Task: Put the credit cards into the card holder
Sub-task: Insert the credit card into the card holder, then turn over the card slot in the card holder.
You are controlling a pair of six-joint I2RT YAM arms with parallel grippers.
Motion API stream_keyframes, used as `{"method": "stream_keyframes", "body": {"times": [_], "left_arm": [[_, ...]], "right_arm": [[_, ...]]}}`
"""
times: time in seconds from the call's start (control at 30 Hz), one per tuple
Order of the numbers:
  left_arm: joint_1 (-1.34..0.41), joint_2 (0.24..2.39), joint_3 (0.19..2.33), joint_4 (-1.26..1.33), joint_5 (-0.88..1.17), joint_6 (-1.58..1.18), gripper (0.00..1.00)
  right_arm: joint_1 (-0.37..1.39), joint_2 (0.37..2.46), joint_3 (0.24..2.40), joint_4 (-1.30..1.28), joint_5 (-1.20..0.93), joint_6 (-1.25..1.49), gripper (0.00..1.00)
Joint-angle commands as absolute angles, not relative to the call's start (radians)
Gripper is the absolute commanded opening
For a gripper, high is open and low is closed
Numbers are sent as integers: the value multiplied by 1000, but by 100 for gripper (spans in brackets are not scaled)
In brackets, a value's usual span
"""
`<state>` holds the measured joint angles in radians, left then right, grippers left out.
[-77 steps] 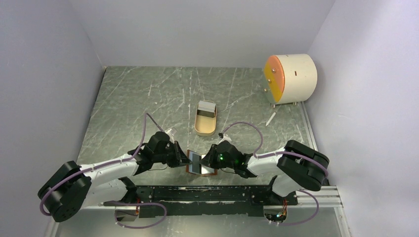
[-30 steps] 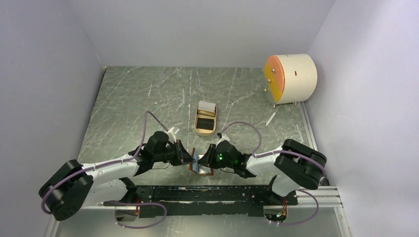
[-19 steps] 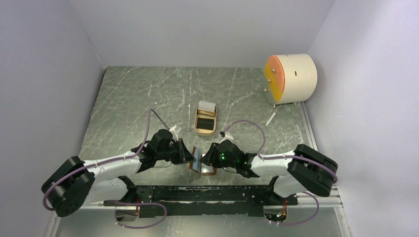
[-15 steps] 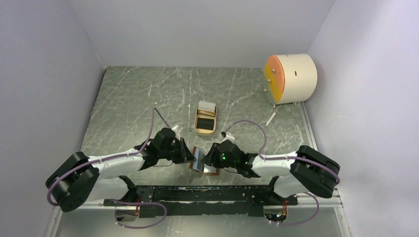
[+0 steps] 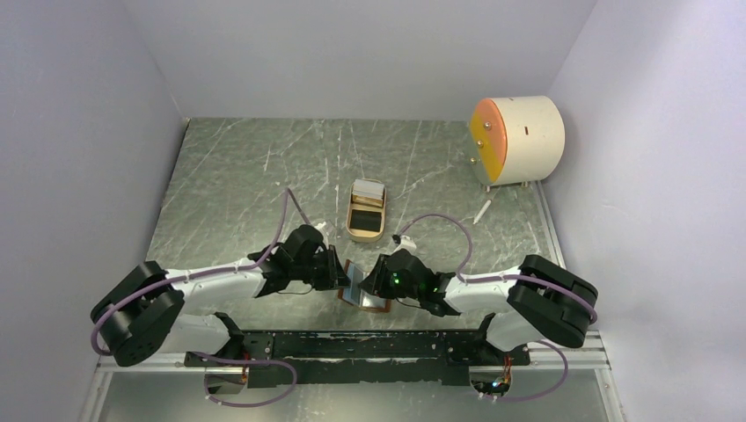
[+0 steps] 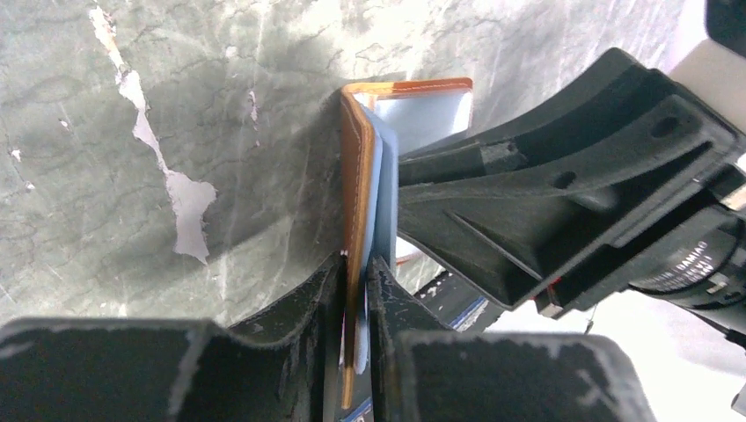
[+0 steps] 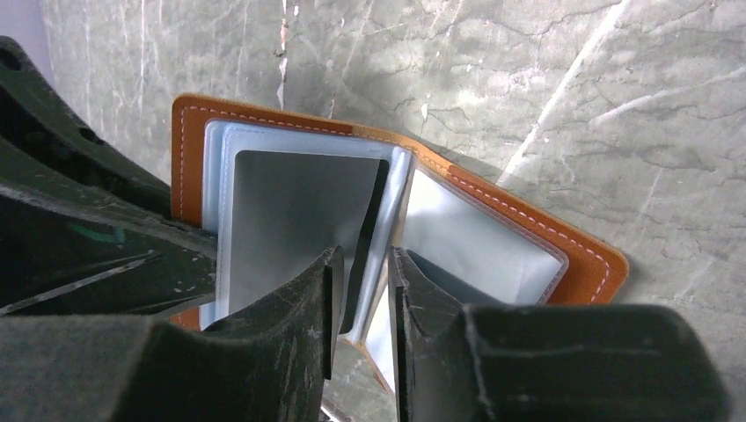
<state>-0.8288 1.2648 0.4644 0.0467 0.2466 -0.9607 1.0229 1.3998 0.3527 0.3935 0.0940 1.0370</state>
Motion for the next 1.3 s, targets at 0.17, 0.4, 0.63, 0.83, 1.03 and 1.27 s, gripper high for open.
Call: {"method": "stream_keyframes", "body": {"times": [0.17,0.4,0.63,0.83,1.03,1.27], "left_arm": [[-854,1257,565,-69,204,-948,9],[-859,1234,669,-414,70,-949,9],[-871,1245,707,-372,134,-929,9],[-871,1300,618,-64,300,-951,9],[-871,1384,633,-110,258,-940,9],[-872,1348,632,-219,188,-961,9]], "right_arm": [[1031,1391,390,289,112,993,30],[1031,1307,412,157,152,928,26],[1032,1441,405,276,103,928,22],[1034,1480,400,309,96,934,22],[1033,1465,397,282,115,937,23],[1023,1289,413,98,194,907,32]]}}
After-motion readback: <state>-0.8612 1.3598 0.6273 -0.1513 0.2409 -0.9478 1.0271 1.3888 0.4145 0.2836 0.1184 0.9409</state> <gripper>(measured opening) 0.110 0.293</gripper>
